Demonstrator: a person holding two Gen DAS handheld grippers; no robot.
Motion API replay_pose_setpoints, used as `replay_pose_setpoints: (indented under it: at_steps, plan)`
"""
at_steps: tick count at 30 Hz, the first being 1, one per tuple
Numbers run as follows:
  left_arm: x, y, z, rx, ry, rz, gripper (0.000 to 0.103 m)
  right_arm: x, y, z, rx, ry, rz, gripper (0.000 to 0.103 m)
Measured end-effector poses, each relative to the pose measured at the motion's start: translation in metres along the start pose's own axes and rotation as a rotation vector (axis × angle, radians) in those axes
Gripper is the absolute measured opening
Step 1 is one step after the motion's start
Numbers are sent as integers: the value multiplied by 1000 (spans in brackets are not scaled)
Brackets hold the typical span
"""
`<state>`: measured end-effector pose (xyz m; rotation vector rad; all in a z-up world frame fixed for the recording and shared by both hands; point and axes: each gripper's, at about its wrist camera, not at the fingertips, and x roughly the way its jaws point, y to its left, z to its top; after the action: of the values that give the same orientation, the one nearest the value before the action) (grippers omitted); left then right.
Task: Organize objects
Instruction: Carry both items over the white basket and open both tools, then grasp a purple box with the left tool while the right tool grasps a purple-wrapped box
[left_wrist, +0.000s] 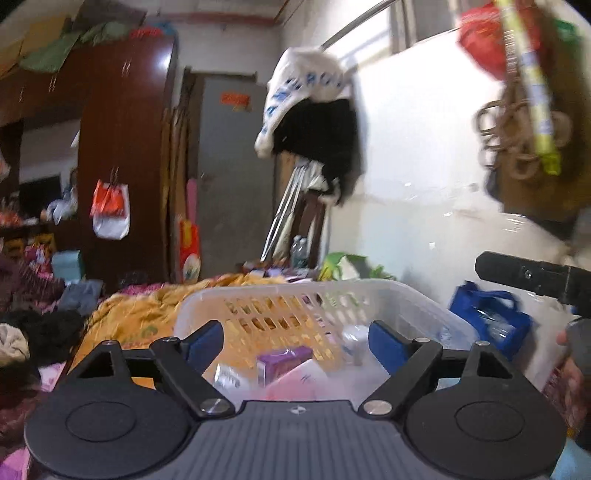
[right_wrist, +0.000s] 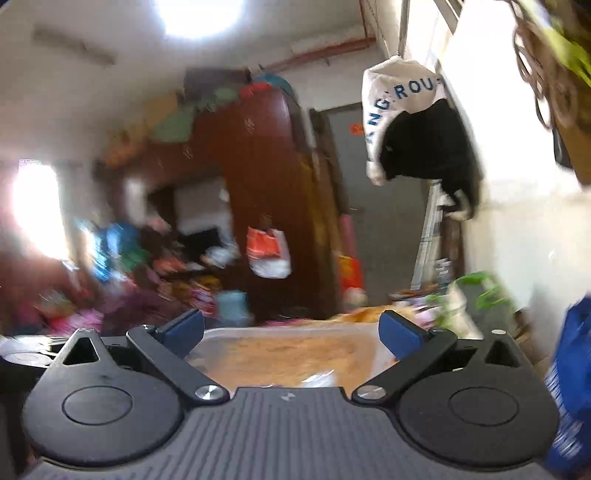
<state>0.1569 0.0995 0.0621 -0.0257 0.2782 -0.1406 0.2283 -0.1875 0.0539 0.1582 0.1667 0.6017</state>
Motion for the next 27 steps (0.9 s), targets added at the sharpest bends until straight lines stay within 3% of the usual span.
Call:
replay_pose_setpoints:
  at_steps: [3, 7, 10, 14, 18, 19, 20, 27]
  plan:
    - [-37, 2, -35, -13, 13, -12, 96, -9, 5, -33, -33, 129, -42, 103]
    - [-61, -1, -84, -58, 55, -32, 96, -2, 5, -67, -11, 259, 16, 102]
    - [-62, -5, -101, -93, 90, -69, 94, 10, 8, -72, -17, 295, 67, 85]
    - [-64, -13, -109, -44, 90, -28, 94, 36, 20, -74, -66, 388, 97, 82]
    - [-61, -12, -114, -36, 110, -10, 94, 39, 29, -77, -80, 371, 106, 81]
    - [-60, -14, -114, -28, 109, 2, 94, 38, 31, -79, -89, 372, 103, 71]
    - [-60, -17, -115, -19, 109, 11, 94, 36, 32, -80, -95, 365, 100, 71]
    - [-61, -35, -121, 11, 94, -3, 93, -14, 29, -75, -94, 166, 17, 71]
